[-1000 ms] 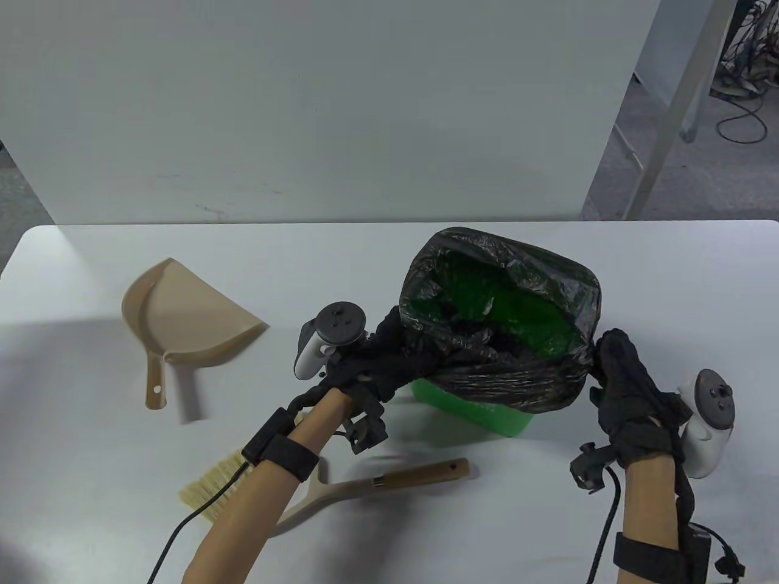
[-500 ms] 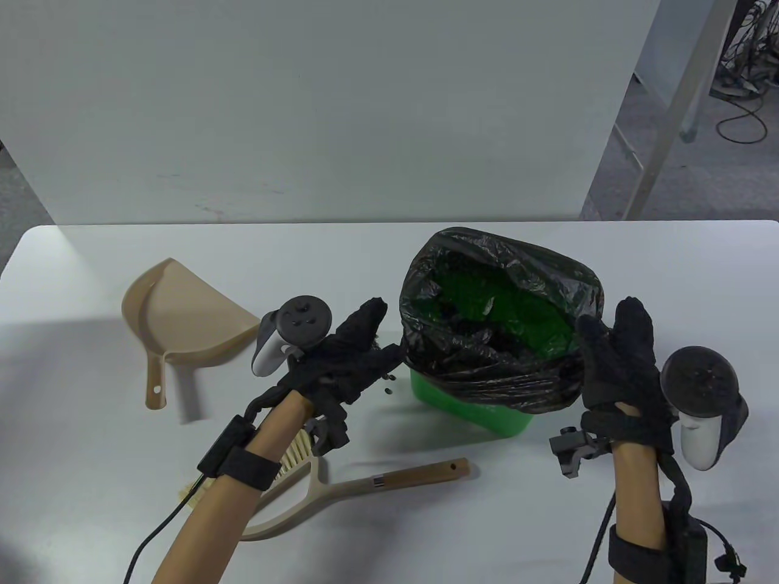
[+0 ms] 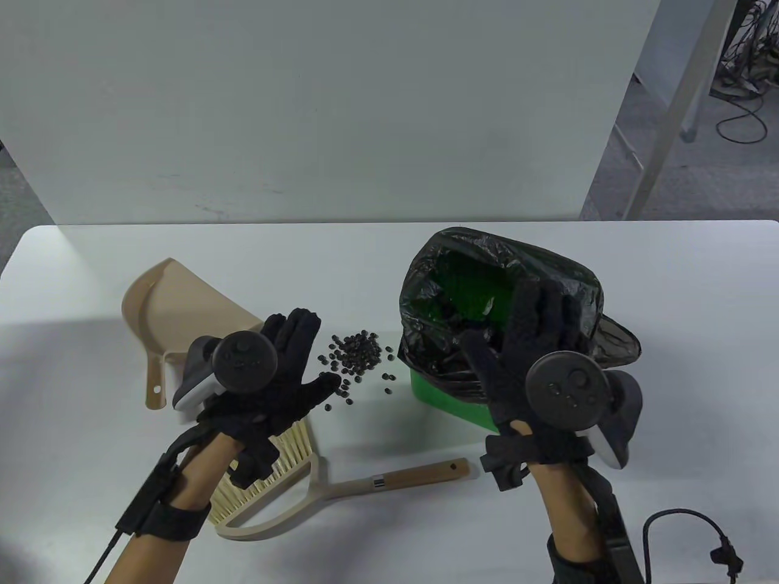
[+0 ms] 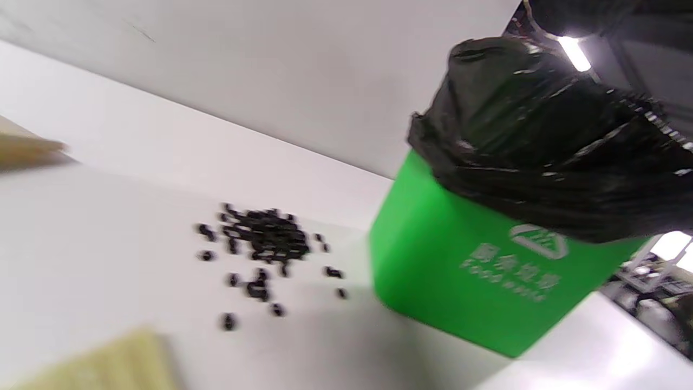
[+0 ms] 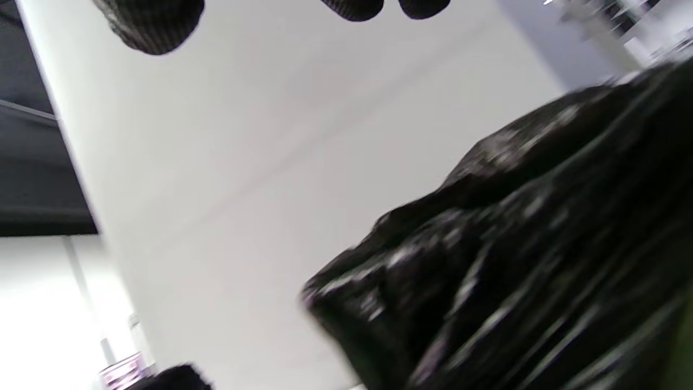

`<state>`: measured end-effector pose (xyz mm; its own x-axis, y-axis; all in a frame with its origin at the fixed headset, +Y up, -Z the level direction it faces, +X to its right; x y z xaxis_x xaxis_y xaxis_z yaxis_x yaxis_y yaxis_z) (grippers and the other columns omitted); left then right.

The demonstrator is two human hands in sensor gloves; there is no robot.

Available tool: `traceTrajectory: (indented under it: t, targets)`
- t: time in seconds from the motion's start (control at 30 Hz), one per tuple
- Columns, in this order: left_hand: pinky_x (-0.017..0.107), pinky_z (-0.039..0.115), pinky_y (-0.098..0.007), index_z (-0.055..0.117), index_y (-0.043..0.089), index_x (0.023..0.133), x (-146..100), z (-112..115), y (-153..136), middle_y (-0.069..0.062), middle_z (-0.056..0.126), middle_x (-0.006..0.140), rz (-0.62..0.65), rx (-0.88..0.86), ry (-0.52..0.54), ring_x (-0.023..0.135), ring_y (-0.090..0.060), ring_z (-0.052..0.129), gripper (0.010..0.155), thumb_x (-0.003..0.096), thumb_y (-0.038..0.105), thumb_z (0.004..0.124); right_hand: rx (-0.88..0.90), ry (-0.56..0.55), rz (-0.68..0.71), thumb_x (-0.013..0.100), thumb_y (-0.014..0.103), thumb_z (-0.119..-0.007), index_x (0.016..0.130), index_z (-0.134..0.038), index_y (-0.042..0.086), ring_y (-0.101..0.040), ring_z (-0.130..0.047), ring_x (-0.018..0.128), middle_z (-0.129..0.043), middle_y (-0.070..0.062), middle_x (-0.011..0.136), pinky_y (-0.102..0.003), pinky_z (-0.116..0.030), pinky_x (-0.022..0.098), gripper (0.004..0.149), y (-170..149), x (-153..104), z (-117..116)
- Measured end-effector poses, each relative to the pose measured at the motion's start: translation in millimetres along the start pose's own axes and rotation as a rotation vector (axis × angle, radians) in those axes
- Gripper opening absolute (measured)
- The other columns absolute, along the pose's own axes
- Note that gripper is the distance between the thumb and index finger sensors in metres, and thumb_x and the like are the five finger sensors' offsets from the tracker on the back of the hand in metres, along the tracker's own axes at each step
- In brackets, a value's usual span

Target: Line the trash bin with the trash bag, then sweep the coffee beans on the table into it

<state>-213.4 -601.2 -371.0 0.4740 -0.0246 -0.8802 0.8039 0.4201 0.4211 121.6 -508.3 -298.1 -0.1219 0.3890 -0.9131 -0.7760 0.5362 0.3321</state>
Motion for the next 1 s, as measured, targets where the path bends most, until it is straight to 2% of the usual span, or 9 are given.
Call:
traceTrajectory:
  t: [0.1, 0.37, 0.43, 0.53, 0.67, 0.8, 0.87, 0.9, 1.0]
  targets:
    - [0.058, 0.011, -0.088, 0.009, 0.008, 0.122, -15.7, -0.5, -10.8, -0.025, 0.009, 0.131, -0.061, 0.104, 0.004, 0.112, -0.061, 0.007, 0.097, 0.0608, 0.070, 0.052, 0.080, 0.084, 0.068, 0.063, 0.055, -0.051, 0.115, -0.019, -0.011, -0.073, -0.014, 0.093, -0.016, -0.048, 0.116, -0.086, -0.019, 0.052, 0.090, 14.7, -1.8, -26.6]
    - [0.057, 0.010, -0.088, 0.012, 0.009, 0.123, -38.7, 13.2, -48.9, -0.025, 0.010, 0.130, -0.190, 0.257, 0.021, 0.111, -0.059, 0.006, 0.095, 0.0609, 0.069, 0.053, -0.004, 0.277, 0.429, 0.063, 0.054, -0.052, 0.116, -0.025, -0.005, -0.068, -0.022, 0.100, -0.025, -0.041, 0.120, -0.084, -0.025, 0.059, 0.084, 47.2, -12.8, -99.4]
    - [0.057, 0.010, -0.088, 0.013, 0.009, 0.123, -40.2, 17.2, -56.8, -0.025, 0.010, 0.130, -0.217, 0.276, 0.013, 0.111, -0.059, 0.005, 0.095, 0.0608, 0.068, 0.053, -0.045, 0.343, 0.508, 0.063, 0.053, -0.053, 0.117, -0.028, -0.003, -0.066, -0.026, 0.102, -0.028, -0.040, 0.121, -0.083, -0.027, 0.061, 0.082, 50.3, -17.4, -116.8]
    - [0.056, 0.011, -0.088, 0.014, 0.008, 0.123, -45.4, 22.0, -67.7, -0.025, 0.011, 0.130, -0.229, 0.268, 0.010, 0.110, -0.060, 0.006, 0.095, 0.0607, 0.068, 0.053, -0.248, 0.509, 0.592, 0.062, 0.052, -0.054, 0.116, -0.032, -0.001, -0.063, -0.036, 0.103, -0.036, -0.036, 0.121, -0.082, -0.032, 0.063, 0.079, 43.8, -29.2, -152.1]
    - [0.056, 0.012, -0.088, 0.015, 0.008, 0.123, -52.5, 22.6, -79.9, -0.025, 0.013, 0.130, -0.243, 0.250, 0.027, 0.110, -0.061, 0.008, 0.095, 0.0606, 0.067, 0.054, -0.577, 0.705, 0.544, 0.061, 0.052, -0.060, 0.116, -0.037, 0.004, -0.054, -0.059, 0.101, -0.051, -0.030, 0.118, -0.080, -0.043, 0.064, 0.076, 9.5, -42.7, -202.1]
    - [0.056, 0.012, -0.089, 0.016, 0.007, 0.123, -52.2, 25.7, -90.0, -0.026, 0.013, 0.129, -0.264, 0.199, 0.022, 0.110, -0.061, 0.009, 0.094, 0.0606, 0.067, 0.055, -0.807, 1.008, 0.426, 0.058, 0.053, -0.065, 0.114, -0.042, 0.001, -0.052, -0.066, 0.093, -0.059, -0.031, 0.110, -0.077, -0.048, 0.064, 0.080, -33.3, -60.6, -252.4]
    - [0.056, 0.012, -0.089, 0.016, 0.006, 0.123, -50.2, 29.3, -91.5, -0.026, 0.014, 0.129, -0.268, 0.193, 0.004, 0.110, -0.061, 0.009, 0.094, 0.0606, 0.066, 0.055, -0.926, 0.967, 0.449, 0.056, 0.051, -0.063, 0.108, -0.040, 0.004, -0.044, -0.073, 0.088, -0.059, -0.025, 0.103, -0.072, -0.055, 0.066, 0.074, -35.9, -64.8, -260.6]
    - [0.056, 0.012, -0.089, 0.016, 0.006, 0.123, -49.0, 31.2, -91.8, -0.026, 0.014, 0.129, -0.270, 0.199, -0.004, 0.110, -0.061, 0.010, 0.094, 0.0606, 0.066, 0.055, -0.913, 0.929, 0.475, 0.059, 0.043, -0.068, 0.103, -0.052, 0.010, -0.038, -0.081, 0.083, -0.070, -0.017, 0.098, -0.069, -0.061, 0.065, 0.058, -31.7, -63.5, -259.3]
    - [0.056, 0.013, -0.089, 0.017, 0.006, 0.122, -48.8, 32.7, -93.2, -0.027, 0.014, 0.129, -0.277, 0.218, -0.013, 0.110, -0.061, 0.010, 0.094, 0.0606, 0.066, 0.055, -0.905, 0.938, 0.518, 0.059, 0.043, -0.067, 0.101, -0.051, 0.008, -0.037, -0.082, 0.082, -0.070, -0.016, 0.096, -0.069, -0.064, 0.065, 0.057, -26.2, -63.0, -256.3]
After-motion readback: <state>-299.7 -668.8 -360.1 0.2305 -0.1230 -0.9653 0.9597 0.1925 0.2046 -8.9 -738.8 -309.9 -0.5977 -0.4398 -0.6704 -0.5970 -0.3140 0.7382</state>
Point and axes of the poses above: the tracker on the back of each hand, its own y axis roughly to the thumb side, its own x axis roughly from the wrist to the fingertips, z = x × y, the point moved 1 cm from there along x, roughly from the wrist to the fingertips
